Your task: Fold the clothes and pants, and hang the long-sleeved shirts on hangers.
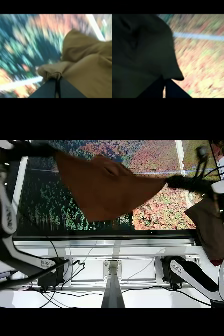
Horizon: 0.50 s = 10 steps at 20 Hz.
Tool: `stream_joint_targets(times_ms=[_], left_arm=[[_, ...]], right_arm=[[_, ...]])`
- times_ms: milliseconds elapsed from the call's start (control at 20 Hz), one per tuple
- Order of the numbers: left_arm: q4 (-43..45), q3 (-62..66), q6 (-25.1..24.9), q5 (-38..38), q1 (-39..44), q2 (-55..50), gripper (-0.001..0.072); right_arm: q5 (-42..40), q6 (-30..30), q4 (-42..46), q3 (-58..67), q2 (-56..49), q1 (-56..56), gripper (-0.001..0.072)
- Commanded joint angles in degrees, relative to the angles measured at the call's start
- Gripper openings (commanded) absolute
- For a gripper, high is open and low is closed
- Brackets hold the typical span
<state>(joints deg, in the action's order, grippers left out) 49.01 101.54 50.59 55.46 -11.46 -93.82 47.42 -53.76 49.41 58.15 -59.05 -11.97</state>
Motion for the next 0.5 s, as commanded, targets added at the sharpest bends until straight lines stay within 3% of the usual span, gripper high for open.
stream_joint_targets(times_ms=[0,250,450], left_arm=[[-0.1,0.0,2.6,-2.2,-3.4,13.4,0.0017],[0.0,0.0,4.9,-2.7,-6.7,29.6,0.0017],[6.1,0.0,6.6,-2.2,-6.7,40.1,0.0017]], right_arm=[[-3.6,-8.8,7.6,10.6,3.8,-4.0,0.0009],[-2.9,-8.8,7.1,19.0,12.7,-6.2,0.001],[-3.0,-8.7,7.7,22.6,20.9,-6.2,0.0009]])
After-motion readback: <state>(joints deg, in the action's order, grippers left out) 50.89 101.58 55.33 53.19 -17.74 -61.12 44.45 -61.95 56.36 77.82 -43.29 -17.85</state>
